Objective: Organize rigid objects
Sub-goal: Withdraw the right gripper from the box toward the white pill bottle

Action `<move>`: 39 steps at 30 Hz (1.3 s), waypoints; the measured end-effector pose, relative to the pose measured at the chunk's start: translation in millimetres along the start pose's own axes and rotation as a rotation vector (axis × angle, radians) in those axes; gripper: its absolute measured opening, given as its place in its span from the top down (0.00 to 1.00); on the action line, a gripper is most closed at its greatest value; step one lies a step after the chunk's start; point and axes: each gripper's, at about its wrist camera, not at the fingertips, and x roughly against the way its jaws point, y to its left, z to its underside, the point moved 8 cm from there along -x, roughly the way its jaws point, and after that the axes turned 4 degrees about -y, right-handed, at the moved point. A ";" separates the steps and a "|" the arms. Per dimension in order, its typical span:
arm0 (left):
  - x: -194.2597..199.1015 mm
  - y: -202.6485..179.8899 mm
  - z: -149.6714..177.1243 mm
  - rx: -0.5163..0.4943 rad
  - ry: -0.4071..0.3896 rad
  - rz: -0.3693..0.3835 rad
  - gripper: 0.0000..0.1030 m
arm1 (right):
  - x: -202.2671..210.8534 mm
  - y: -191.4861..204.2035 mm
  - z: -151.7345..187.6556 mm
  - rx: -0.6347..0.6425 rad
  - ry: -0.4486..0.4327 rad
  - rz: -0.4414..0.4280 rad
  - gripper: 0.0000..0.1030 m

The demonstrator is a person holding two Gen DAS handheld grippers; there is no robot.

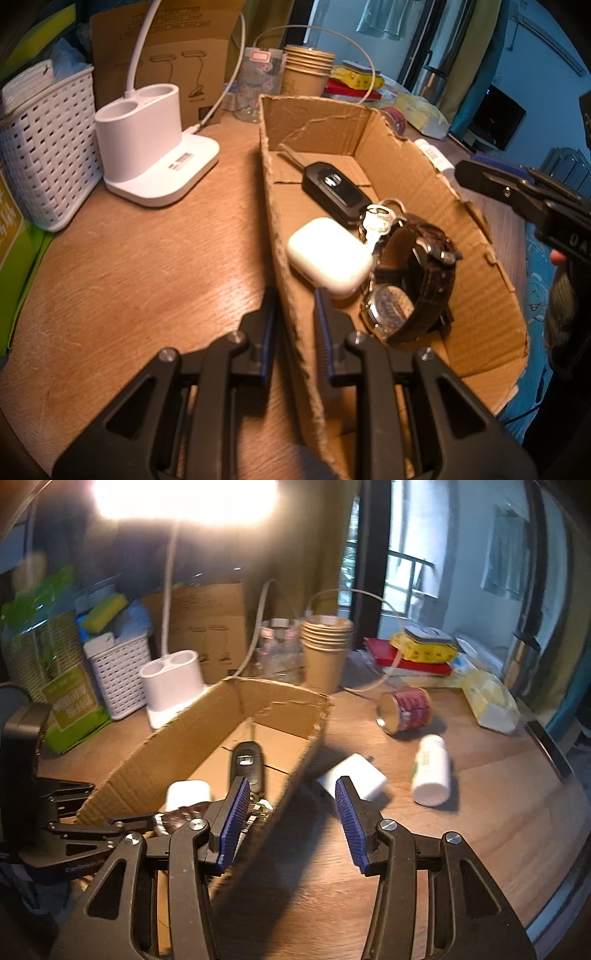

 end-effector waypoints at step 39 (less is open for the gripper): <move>0.2 -0.2 0.0 0.000 0.000 0.000 0.79 | -41.4 -131.6 19.0 -0.159 0.040 0.247 0.43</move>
